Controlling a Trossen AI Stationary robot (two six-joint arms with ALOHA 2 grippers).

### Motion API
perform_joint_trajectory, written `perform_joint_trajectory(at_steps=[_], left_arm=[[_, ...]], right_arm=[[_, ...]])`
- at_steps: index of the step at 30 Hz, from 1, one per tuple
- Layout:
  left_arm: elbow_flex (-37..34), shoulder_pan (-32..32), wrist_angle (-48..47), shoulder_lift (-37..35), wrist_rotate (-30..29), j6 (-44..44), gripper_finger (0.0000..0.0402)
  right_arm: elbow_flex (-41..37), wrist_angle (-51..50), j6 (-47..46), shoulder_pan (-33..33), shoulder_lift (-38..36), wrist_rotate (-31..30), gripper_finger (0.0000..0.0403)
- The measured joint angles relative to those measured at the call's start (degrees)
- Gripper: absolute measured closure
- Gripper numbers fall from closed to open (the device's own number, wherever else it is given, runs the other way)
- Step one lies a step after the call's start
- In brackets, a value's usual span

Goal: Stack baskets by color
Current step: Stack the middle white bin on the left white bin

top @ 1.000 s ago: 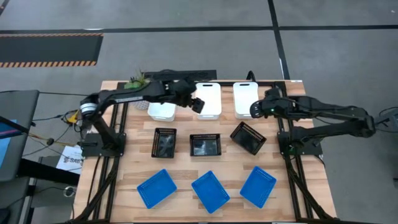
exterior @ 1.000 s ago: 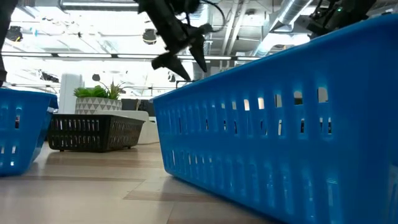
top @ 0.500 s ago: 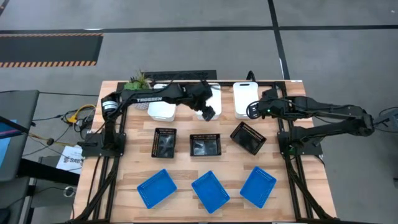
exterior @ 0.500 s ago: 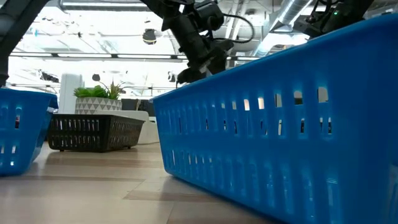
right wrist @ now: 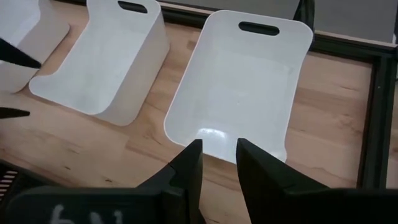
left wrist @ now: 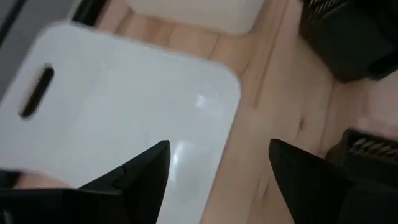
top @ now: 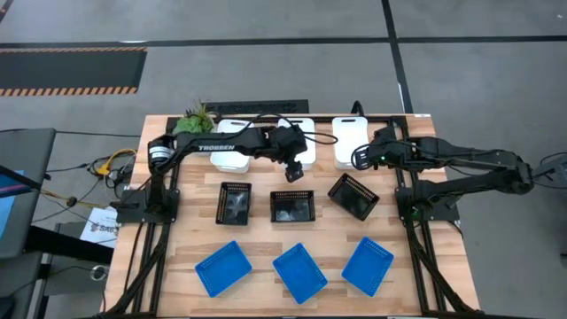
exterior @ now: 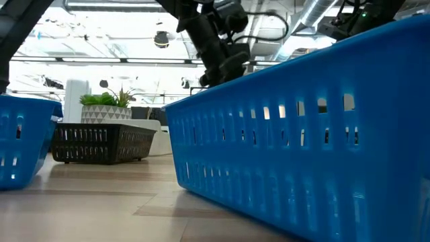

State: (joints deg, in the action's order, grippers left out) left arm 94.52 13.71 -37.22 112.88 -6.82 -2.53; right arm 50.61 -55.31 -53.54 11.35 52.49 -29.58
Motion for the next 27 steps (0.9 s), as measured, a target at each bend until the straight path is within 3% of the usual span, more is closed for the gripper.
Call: perform_joint_trajectory(at_steps=[8,19,23,27], left_arm=[[0.08,-0.22,-0.31,3.10,1.91,0.22,0.0139],[-0.03,0.27,0.23,5.97,-0.98,3.36,0.0144],[-0.02,0.27,-0.91,6.28,-1.52,4.02,0.0190],[-0.08,0.27,-1.92,7.33,-2.50,4.00,0.0280]], right_arm=[[0.00,-0.20,0.02,-0.06,-0.02,0.02,0.0281],[-0.02,-1.11,0.15,-0.48,0.35,-0.02,0.0281],[-0.02,-1.06,0.13,-0.44,0.37,-0.03,0.0281],[-0.02,-1.08,0.11,-0.44,0.37,-0.01,0.0281]])
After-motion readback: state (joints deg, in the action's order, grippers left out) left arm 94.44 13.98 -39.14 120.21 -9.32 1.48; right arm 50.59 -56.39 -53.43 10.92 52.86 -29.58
